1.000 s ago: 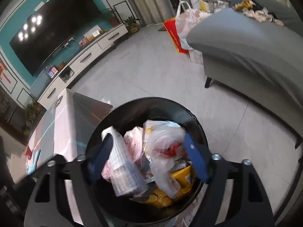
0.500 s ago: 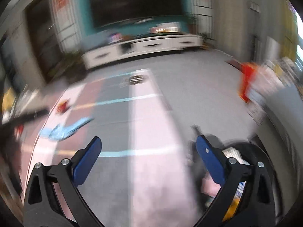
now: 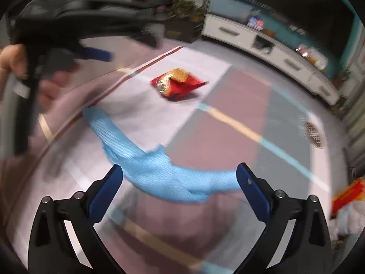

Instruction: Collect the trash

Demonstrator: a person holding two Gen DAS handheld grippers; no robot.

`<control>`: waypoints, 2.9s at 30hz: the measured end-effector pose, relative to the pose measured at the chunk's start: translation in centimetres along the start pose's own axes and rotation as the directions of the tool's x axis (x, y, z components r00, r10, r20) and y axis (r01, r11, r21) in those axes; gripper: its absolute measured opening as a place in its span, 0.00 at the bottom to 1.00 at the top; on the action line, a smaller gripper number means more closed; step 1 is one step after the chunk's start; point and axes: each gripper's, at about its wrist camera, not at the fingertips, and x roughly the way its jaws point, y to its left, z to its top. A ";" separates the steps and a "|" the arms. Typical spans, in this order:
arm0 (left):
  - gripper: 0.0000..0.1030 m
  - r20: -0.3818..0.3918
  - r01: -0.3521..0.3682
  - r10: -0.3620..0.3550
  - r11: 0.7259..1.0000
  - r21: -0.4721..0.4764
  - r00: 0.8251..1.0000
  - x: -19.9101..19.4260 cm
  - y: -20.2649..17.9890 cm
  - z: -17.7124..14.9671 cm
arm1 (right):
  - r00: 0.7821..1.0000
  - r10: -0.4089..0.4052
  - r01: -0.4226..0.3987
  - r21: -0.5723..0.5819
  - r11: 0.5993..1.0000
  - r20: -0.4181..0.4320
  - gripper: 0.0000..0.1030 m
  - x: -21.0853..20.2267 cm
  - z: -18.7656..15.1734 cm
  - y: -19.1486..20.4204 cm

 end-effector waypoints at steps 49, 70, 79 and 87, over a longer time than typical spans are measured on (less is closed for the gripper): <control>0.32 0.100 0.145 -0.218 0.865 0.480 0.971 -15.7 -29.8 -22.3 | 0.858 -0.445 0.079 0.790 0.607 0.256 0.06 -29.3 -21.0 -13.8; 0.37 -0.328 0.419 -0.266 0.653 0.630 0.907 -4.0 -45.7 -38.1 | 0.772 -0.634 0.133 0.987 0.091 -0.046 0.07 -32.9 -39.8 -19.3; 0.82 -0.351 0.427 -0.250 0.620 0.658 0.902 -3.1 -47.2 -40.6 | 0.771 -0.633 0.133 0.990 0.053 -0.070 0.16 -33.4 -41.0 -19.3; 0.97 -0.351 0.424 -0.244 0.620 0.660 0.904 -4.1 -47.0 -40.4 | 0.759 -0.646 0.146 0.988 0.050 -0.080 0.42 -34.0 -40.9 -19.0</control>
